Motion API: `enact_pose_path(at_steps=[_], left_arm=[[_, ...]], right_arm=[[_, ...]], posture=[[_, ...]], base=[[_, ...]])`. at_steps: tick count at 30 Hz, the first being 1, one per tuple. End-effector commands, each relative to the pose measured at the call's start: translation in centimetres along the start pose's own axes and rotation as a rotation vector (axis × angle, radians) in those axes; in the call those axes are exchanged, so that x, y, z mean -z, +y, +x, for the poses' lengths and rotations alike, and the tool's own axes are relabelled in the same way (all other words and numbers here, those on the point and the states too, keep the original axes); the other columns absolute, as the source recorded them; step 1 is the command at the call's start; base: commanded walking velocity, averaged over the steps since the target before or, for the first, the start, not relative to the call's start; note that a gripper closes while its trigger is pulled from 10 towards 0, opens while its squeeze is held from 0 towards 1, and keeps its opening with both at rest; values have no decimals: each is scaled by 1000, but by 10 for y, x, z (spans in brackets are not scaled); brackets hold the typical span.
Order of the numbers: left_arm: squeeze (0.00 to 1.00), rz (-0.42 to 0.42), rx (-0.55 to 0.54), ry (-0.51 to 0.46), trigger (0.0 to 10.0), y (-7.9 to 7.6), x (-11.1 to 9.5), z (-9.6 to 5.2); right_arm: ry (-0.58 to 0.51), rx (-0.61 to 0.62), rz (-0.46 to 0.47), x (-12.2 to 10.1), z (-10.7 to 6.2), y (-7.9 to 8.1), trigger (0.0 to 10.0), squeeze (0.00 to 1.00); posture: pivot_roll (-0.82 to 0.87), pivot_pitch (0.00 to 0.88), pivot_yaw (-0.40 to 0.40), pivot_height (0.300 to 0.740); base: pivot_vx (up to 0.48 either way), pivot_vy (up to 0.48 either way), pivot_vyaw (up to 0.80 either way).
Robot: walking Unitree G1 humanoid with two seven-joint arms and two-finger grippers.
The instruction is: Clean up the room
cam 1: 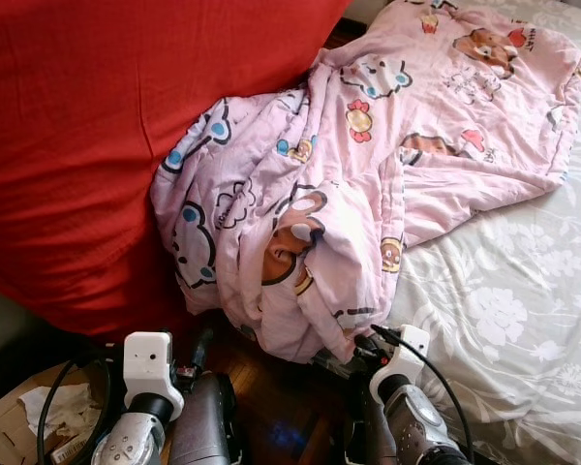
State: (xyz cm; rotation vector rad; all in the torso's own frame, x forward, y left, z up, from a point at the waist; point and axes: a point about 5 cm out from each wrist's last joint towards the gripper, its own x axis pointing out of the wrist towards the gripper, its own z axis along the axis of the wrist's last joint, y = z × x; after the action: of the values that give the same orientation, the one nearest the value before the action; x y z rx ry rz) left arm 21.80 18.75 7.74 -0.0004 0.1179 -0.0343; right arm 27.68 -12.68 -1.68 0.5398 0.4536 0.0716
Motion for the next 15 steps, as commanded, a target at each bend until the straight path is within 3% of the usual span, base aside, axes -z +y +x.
enact_pose_path(at_steps=[1,6,15], left_arm=[[0,9,-9,42,10000,2,7,-3],[0,10,-7,37,10000,2,6,1],[0,11,-3,33,10000,2,5,3]], right_arm=[[-49,32,16,-5,-1,-4,10000,1000],[-164,30,48,-24,0,-6,10000,1000],[-248,-10,27,-38,2,2,10000,1000]], posture=[[76,257,-29,601],[71,250,-27,601],[70,245,-24,601]], base=[[0,0,0],[0,0,0],[0,0,0]])
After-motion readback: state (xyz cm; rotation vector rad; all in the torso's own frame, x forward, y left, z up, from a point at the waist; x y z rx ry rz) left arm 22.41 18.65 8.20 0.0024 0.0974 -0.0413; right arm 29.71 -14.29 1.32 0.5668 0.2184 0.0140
